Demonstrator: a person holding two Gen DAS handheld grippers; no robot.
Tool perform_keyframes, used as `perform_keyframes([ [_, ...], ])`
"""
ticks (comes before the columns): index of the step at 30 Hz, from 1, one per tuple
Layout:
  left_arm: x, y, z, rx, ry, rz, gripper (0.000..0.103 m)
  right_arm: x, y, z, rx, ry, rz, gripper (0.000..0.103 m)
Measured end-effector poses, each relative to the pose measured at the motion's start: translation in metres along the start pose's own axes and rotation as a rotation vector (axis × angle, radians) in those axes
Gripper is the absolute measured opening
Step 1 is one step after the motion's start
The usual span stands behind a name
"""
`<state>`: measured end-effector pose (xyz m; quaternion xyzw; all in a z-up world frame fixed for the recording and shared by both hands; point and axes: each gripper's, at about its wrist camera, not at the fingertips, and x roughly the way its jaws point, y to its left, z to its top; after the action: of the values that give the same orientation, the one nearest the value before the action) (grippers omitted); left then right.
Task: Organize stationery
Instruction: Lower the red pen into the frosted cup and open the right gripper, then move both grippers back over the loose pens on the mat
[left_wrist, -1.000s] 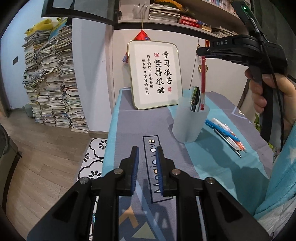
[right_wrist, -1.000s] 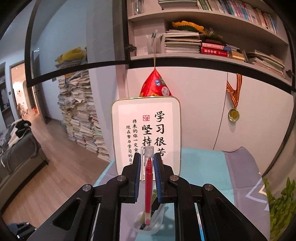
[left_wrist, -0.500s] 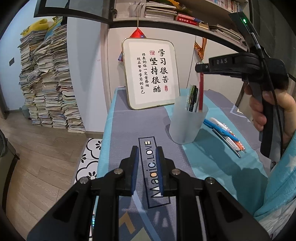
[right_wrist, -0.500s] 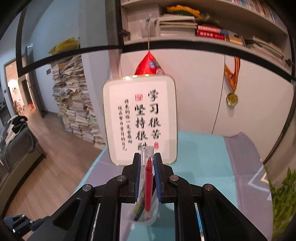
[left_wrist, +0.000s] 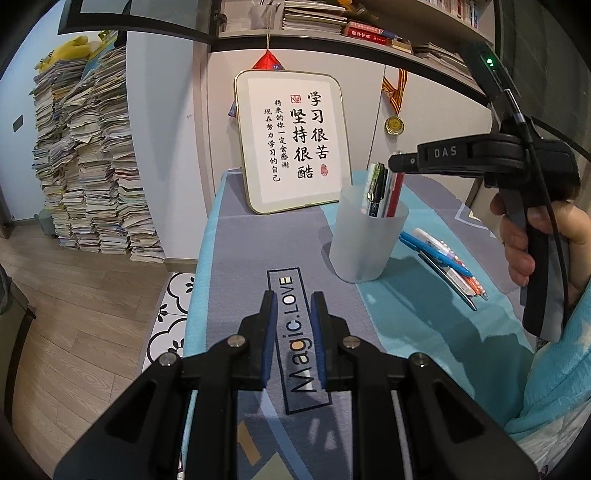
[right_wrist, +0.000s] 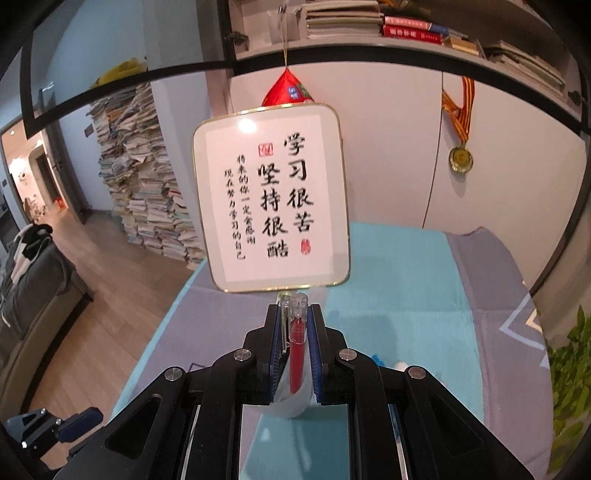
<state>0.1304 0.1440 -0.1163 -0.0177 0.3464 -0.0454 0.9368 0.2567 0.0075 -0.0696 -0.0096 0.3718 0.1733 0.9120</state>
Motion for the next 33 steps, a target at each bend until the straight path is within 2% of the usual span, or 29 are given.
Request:
perform_keyframes([
  [6, -0.001, -0.006, 0.000, 0.009, 0.007, 0.004, 0.017, 0.001, -0.002, -0.006, 0.006, 0.026, 0.013, 0.015],
  [10, -0.004, -0.011, 0.002, 0.016, -0.002, 0.008, 0.027, -0.011, -0.006, -0.009, 0.020, 0.015, 0.036, 0.015],
  [13, -0.005, -0.018, 0.003, 0.027, -0.005, 0.001, 0.027, -0.025, -0.013, -0.011, 0.032, -0.007, 0.049, 0.015],
  [17, -0.002, -0.030, 0.003, 0.047, 0.005, -0.012, 0.027, -0.047, -0.027, -0.016, 0.043, -0.039, 0.027, 0.016],
  [21, 0.004, -0.051, 0.002, 0.072, 0.029, -0.039, 0.027, -0.061, -0.051, -0.028, 0.060, -0.034, -0.025, 0.017],
  [24, 0.009, -0.068, 0.003, 0.099, 0.041, -0.058, 0.027, -0.066, -0.077, -0.046, 0.089, -0.006, -0.062, 0.025],
  [33, 0.038, -0.128, 0.003, 0.167, 0.108, -0.103, 0.028, -0.046, -0.141, -0.100, 0.138, 0.159, -0.107, 0.025],
])
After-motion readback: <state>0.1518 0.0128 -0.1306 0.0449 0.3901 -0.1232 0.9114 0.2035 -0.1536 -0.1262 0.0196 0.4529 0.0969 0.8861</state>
